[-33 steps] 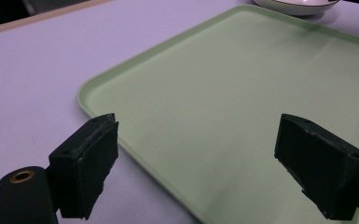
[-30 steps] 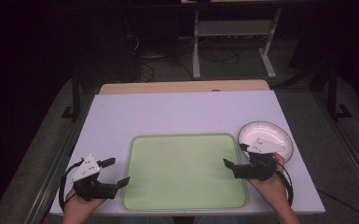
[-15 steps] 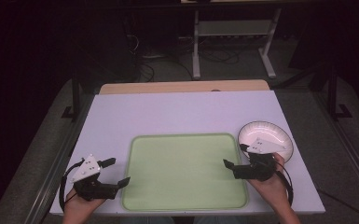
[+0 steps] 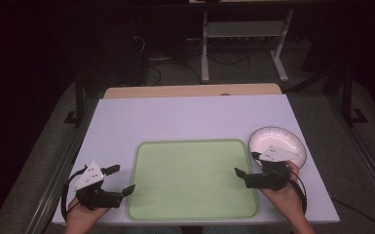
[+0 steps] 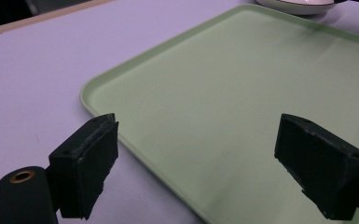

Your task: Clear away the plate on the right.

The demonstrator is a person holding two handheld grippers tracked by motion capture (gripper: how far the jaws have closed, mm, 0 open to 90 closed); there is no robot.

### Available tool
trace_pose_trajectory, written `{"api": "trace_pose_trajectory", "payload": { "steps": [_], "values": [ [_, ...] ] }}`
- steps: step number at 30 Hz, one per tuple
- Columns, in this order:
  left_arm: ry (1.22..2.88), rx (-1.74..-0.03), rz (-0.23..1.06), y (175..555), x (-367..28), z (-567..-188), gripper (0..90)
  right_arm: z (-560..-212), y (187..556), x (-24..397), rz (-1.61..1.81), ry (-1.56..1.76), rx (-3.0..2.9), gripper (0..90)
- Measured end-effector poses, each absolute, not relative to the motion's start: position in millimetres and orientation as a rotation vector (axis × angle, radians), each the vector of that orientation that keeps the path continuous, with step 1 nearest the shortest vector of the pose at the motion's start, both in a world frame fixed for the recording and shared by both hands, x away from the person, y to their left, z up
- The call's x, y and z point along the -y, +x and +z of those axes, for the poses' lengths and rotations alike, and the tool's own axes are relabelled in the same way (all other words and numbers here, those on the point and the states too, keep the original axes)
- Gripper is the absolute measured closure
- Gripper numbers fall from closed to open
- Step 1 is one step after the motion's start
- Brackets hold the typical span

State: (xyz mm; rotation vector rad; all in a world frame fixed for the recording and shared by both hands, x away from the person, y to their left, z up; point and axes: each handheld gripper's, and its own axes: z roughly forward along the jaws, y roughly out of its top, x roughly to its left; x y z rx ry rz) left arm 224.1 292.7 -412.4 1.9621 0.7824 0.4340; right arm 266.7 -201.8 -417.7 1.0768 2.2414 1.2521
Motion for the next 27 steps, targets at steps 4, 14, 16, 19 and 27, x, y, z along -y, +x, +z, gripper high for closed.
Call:
{"api": "trace_pose_trajectory", "payload": {
  "steps": [4, 14, 16, 19, 27],
  "values": [
    [1.962, -0.782, 0.434, 224.0, -292.9, -412.3, 13.4, -418.7, 265.3, 205.1, 1.255, 1.091, -2.246, 15.3],
    [1.960, -0.784, 0.434, 224.3, -293.7, -412.3, 13.4, -416.7, 260.2, 215.6, 1.267, 1.125, -2.246, 15.3],
    [1.959, -0.782, 0.434, 224.4, -293.6, -412.3, 13.4, -416.0, 258.9, 218.5, 1.263, 1.134, -2.247, 15.3],
    [1.962, -0.781, 0.436, 224.4, -293.3, -412.3, 13.4, -416.4, 258.0, 224.2, 1.252, 1.151, -2.261, 15.1],
    [1.957, -0.785, 0.436, 224.3, -293.4, -412.0, 13.4, -417.5, 255.2, 242.0, 1.230, 1.238, -2.337, 15.1]
  ]
}}
